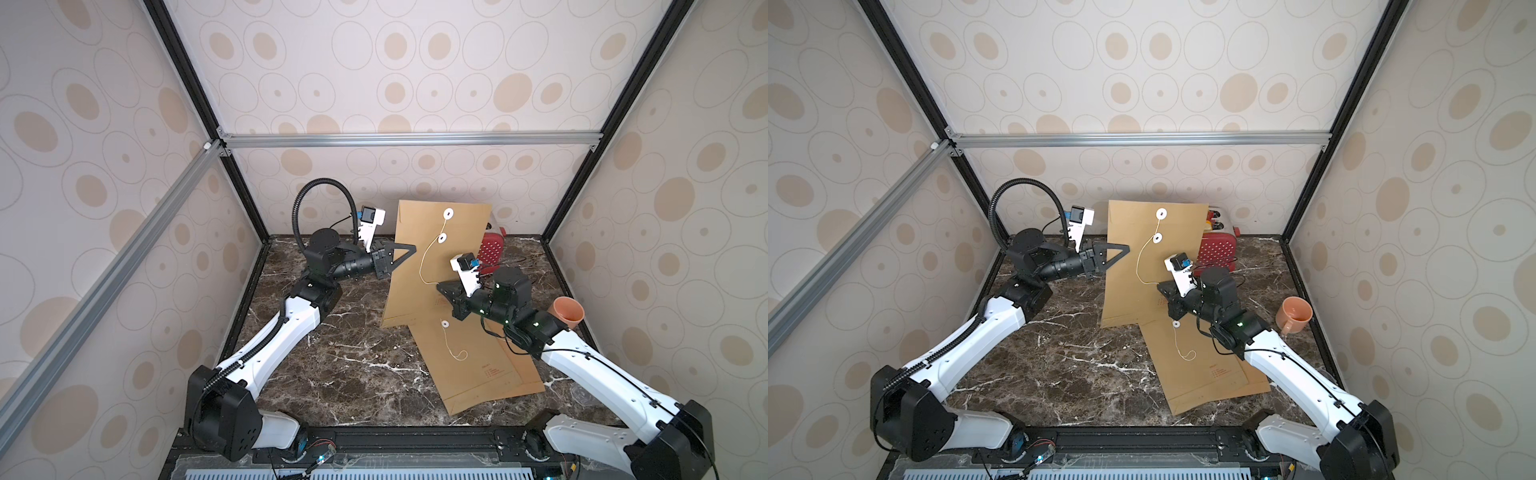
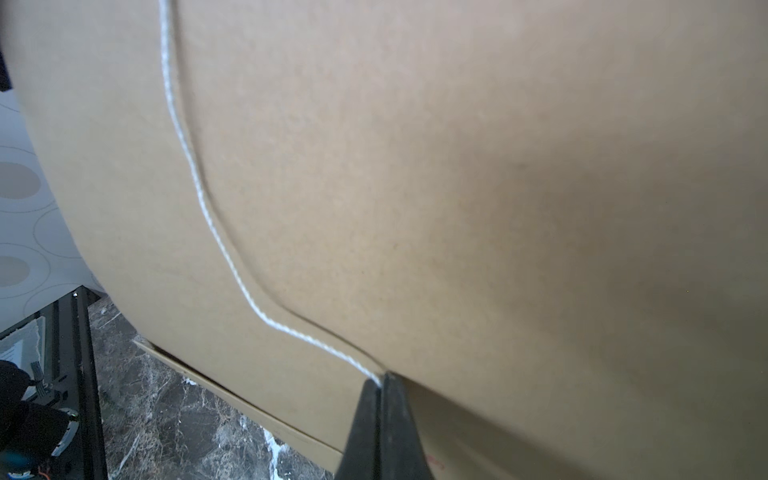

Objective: Close the mouth of the file bag
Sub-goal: Close the file bag.

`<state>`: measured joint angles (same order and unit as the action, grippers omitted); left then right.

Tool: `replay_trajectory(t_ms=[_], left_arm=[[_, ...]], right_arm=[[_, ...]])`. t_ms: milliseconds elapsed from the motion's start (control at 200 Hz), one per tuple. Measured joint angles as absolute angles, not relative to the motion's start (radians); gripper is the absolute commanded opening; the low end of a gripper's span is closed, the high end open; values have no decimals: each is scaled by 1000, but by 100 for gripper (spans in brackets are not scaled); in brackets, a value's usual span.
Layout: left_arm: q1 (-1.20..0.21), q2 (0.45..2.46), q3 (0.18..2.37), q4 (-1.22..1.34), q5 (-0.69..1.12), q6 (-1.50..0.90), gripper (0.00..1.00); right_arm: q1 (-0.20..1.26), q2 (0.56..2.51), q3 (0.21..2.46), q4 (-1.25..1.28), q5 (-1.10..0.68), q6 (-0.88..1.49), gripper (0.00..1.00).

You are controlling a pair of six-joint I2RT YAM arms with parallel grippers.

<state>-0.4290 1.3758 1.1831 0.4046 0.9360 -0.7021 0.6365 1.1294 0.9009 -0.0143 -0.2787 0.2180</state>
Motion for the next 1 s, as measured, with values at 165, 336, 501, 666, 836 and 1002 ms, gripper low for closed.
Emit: replay_trajectory(t_ms=[165, 336, 501, 666, 836, 1002], left_arm=[[-427, 1375, 1183, 407, 936, -704, 0], [-427, 1372, 1183, 408, 936, -706, 0], [-427, 1368, 1183, 408, 936, -707, 0], [-427, 1368, 1183, 409, 936, -707, 0], [-427, 1368, 1183, 409, 936, -707, 0], [-427, 1368, 1183, 409, 936, -707, 0]], right_arm=[[608, 1139, 889, -17, -287, 229, 0], [573, 1138, 870, -17, -295, 237, 0], [551, 1129, 862, -22, -301, 245, 0], [519, 1126, 848, -23, -309, 257, 0], [487, 1120, 829, -31, -312, 266, 0], [465, 1112, 809, -30, -321, 274, 0]])
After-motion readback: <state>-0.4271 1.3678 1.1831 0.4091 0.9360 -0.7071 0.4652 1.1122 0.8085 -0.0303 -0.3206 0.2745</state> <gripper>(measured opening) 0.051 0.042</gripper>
